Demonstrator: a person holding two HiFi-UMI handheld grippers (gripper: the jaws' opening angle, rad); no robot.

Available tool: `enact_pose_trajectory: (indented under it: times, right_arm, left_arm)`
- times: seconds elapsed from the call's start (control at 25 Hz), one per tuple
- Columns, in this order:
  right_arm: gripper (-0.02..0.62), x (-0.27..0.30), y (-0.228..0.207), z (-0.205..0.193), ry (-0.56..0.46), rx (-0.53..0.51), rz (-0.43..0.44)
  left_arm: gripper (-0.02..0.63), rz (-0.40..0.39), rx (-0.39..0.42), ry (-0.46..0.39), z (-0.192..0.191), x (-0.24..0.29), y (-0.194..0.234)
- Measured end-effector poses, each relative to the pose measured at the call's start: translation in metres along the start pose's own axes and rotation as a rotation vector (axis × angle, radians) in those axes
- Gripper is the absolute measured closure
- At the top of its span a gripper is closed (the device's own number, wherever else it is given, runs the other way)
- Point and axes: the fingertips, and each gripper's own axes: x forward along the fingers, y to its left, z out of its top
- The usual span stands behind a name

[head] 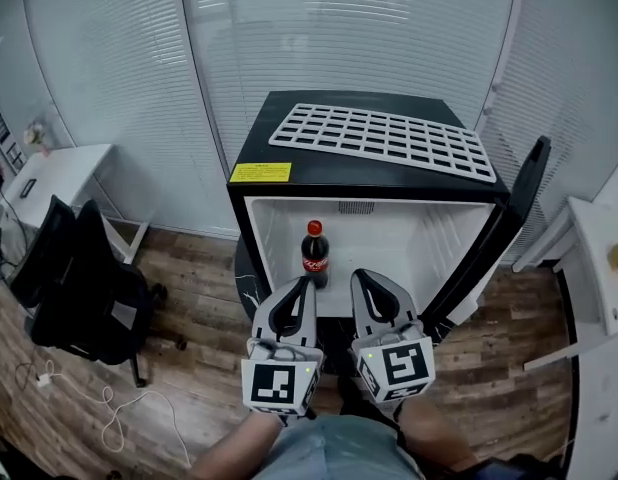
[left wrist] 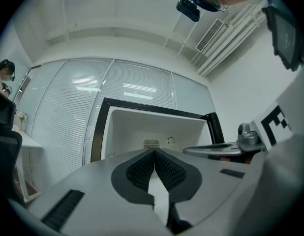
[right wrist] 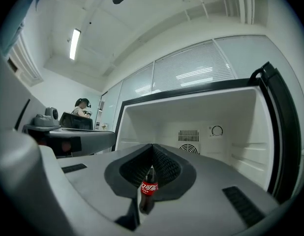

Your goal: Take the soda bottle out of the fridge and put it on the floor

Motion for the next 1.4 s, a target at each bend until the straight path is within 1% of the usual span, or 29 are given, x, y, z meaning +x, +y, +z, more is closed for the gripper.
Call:
enact_pose_trajectory:
  times: [0.24, 0.52, 0.56, 0.6, 0.64, 0.68, 0.72, 0.96, 1.16, 1.4]
  right_arm:
    - [0.581, 0.039, -0.017, 0.001, -0.003, -0.008, 0.076]
    - [0.580, 0.077, -0.020, -0.009, 0.001, -0.010, 0.170]
    - [0.568, 0.082, -0.019, -0.011, 0.003, -0.007, 0.188]
    - [0.535, 0.087, -0.017, -0.014, 0.008, -0.004, 0.209]
    - [0.476, 0.091, -0.016, -0.016, 0.016, -0.001, 0.233]
    - [0.432, 0.096, -0.015, -0.019, 0.023, 0.001, 0.253]
    - [0.413, 0.100, -0.014, -0.021, 0.029, 0.001, 0.267]
    - [0.374, 0.127, -0.010, -0.036, 0.065, -0.022, 0.317]
    - [0.368, 0.143, -0.010, -0.052, 0.104, -0.027, 0.348]
    - [0.373, 0.169, 0.003, -0.068, 0.153, -0.036, 0.371]
  left_arm:
    - [0.589, 0.055, 0.011, 0.006, -0.003, 0.034, 0.010]
    - [0.589, 0.130, 0.016, 0.036, -0.018, 0.056, 0.027]
    - [0.589, 0.135, 0.015, 0.035, -0.021, 0.058, 0.029]
    - [0.589, 0.137, 0.011, 0.027, -0.022, 0.061, 0.030]
    - [0.589, 0.140, 0.002, 0.016, -0.023, 0.063, 0.030]
    - [0.589, 0.147, -0.007, 0.009, -0.023, 0.064, 0.031]
    - [0.589, 0.157, -0.013, 0.006, -0.024, 0.066, 0.033]
    - [0.589, 0.211, -0.010, 0.021, -0.032, 0.072, 0.047]
    - [0.589, 0.223, -0.007, 0.038, -0.041, 0.078, 0.043]
    - [0.589, 0.240, -0.027, 0.050, -0.046, 0.080, 0.057]
